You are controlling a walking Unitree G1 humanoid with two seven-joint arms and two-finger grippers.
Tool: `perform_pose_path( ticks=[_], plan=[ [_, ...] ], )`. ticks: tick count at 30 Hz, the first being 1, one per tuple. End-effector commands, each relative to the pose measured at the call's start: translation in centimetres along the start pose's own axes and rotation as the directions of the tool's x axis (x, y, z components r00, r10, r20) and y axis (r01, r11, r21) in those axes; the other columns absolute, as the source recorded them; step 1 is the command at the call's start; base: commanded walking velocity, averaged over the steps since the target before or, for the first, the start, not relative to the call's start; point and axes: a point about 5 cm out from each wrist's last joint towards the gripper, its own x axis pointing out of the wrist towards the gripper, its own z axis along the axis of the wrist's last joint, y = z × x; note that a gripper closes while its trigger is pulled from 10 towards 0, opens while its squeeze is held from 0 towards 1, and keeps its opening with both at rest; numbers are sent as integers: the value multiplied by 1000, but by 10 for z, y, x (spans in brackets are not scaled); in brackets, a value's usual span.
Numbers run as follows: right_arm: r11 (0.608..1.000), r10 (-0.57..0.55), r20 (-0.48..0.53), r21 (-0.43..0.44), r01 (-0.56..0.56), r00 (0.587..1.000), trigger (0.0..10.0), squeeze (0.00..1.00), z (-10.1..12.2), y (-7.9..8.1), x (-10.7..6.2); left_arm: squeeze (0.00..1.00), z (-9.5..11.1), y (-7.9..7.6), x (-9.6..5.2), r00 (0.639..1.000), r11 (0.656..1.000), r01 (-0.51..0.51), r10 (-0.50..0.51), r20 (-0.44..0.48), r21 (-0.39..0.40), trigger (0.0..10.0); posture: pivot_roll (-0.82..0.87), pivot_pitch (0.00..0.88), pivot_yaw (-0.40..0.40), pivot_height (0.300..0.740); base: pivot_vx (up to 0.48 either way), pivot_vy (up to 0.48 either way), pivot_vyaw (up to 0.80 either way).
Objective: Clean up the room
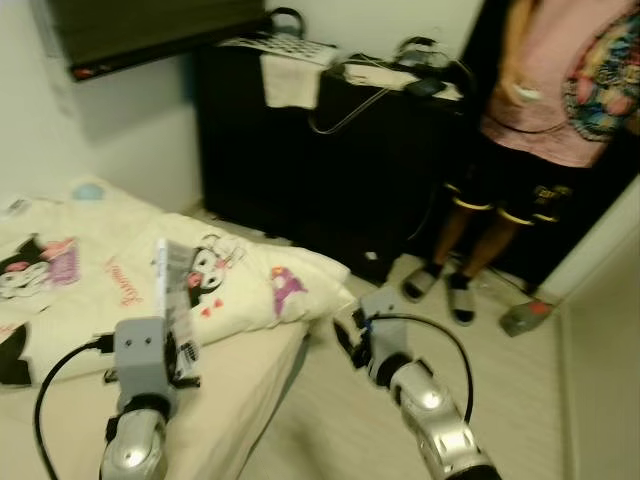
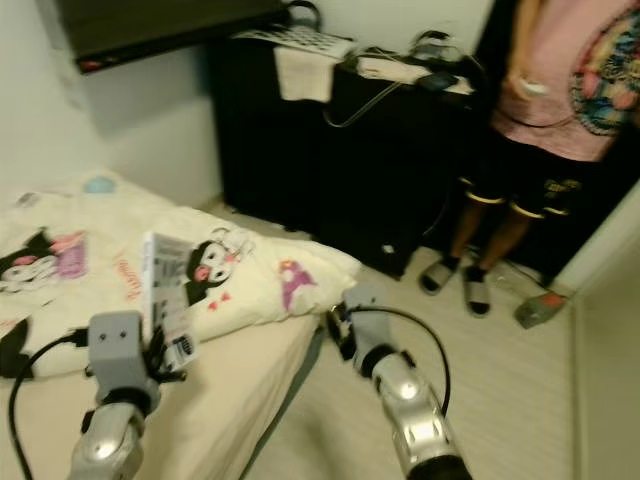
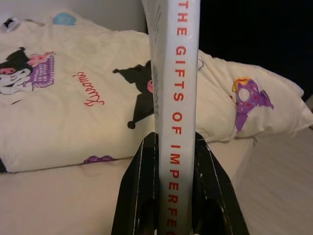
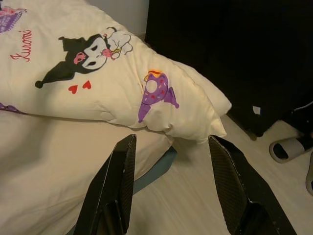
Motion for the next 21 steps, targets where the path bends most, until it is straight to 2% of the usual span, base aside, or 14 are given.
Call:
perform_pose_path(
  ticks=[1, 14, 21],
  plan=[
    [1000, -11, -31, -3, 11, 999, 10000, 0, -7, -4, -3, 0, 6, -4, 2, 999, 1000, 16, -17, 42, 10, 10000, -54, 80, -103, 740, 0, 0, -800],
    [999, -53, -47, 8, 54, 997, 10000, 0, -13, -5, -5, 0, 3, -9, 2, 999, 999, 35, -36, 25, 13, 10000, -49, 82, -85, 740, 0, 0, -800],
    [995, -101, -48, 22, 102, 994, 10000, 0, -17, -9, -8, 0, 2, -5, 4, 997, 996, 70, -70, 13, 52, 10000, -25, 77, -23, 740, 0, 0, -800]
  ],
)
